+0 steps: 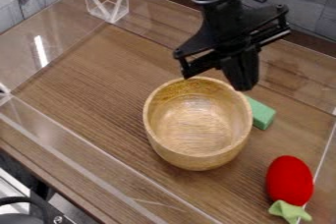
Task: Move the red fruit to the left
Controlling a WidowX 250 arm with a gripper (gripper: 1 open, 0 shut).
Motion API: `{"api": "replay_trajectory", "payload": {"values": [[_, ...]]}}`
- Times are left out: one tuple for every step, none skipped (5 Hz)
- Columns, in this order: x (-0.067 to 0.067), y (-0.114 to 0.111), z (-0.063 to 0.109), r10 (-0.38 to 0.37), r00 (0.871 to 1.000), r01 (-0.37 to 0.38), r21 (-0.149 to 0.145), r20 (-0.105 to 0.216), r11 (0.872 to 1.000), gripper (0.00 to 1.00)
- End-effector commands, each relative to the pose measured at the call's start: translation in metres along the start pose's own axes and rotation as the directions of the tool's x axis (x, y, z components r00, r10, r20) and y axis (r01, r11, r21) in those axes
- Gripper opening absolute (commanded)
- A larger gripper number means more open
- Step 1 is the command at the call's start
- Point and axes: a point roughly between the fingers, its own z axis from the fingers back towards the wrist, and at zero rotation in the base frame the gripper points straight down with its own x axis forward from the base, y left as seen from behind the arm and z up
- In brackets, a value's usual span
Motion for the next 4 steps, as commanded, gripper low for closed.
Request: {"api": "replay_trajectory", "payload": {"values": [[0.0021,0.0033,0.0083,-0.027,0.999,0.028,-0.038,0.027,0.999,0.00],[0.0029,-0.0005,0.0121,-0.060,0.998,0.061,-0.040,0.025,0.997,0.00],[0.0033,-0.0045,0.0158,-0.092,0.995,0.093,-0.042,0.024,0.995,0.00],[0.0085,-0.0034,0.0154,-0.125,0.992,0.127,-0.048,0.029,0.991,0.00]]}}
